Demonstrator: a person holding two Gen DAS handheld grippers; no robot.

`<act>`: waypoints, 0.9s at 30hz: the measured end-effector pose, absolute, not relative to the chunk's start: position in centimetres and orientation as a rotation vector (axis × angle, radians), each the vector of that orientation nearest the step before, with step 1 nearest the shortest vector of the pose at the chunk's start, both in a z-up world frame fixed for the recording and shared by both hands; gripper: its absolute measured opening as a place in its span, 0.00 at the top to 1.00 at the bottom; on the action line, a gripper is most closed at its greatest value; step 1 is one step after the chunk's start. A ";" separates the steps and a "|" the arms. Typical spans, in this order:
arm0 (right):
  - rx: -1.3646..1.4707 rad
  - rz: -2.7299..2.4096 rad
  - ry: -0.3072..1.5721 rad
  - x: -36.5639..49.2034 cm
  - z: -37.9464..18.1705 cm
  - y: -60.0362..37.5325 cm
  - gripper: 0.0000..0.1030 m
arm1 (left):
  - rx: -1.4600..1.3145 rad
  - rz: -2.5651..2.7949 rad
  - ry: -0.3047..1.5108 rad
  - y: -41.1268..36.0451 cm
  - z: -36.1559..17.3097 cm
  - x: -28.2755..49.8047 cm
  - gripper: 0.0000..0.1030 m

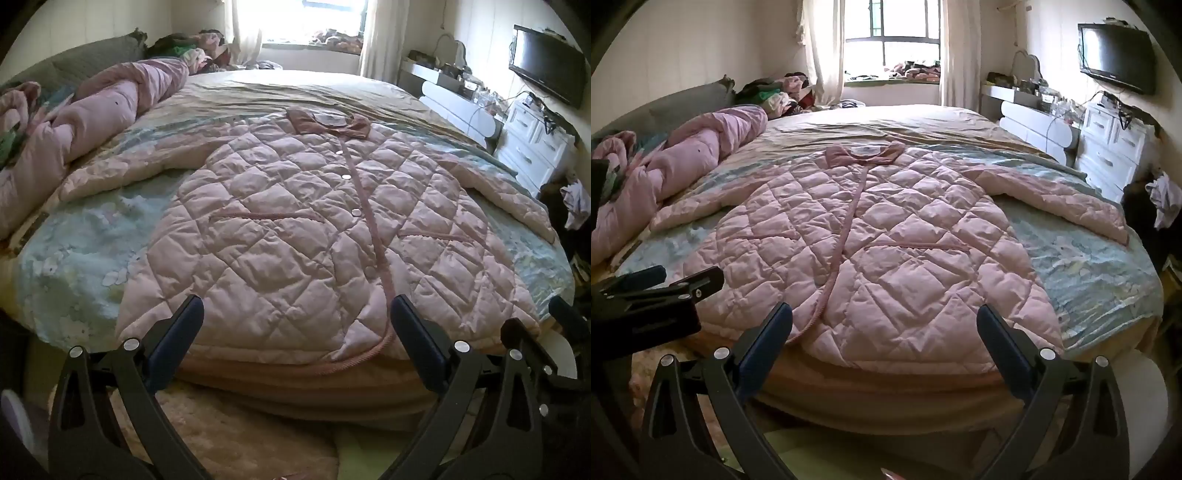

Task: Fold large clothes

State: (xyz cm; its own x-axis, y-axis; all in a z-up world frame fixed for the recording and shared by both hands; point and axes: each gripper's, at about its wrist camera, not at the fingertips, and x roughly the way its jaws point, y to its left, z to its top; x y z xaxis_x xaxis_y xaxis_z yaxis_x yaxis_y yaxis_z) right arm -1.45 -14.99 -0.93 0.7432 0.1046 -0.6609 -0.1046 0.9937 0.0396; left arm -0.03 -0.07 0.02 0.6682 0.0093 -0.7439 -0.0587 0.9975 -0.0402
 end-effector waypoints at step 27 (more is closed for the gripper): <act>0.030 0.122 0.732 -1.2 -1.2 -15.2 0.04 | -0.072 0.035 0.838 0.6 0.3 -0.1 0.08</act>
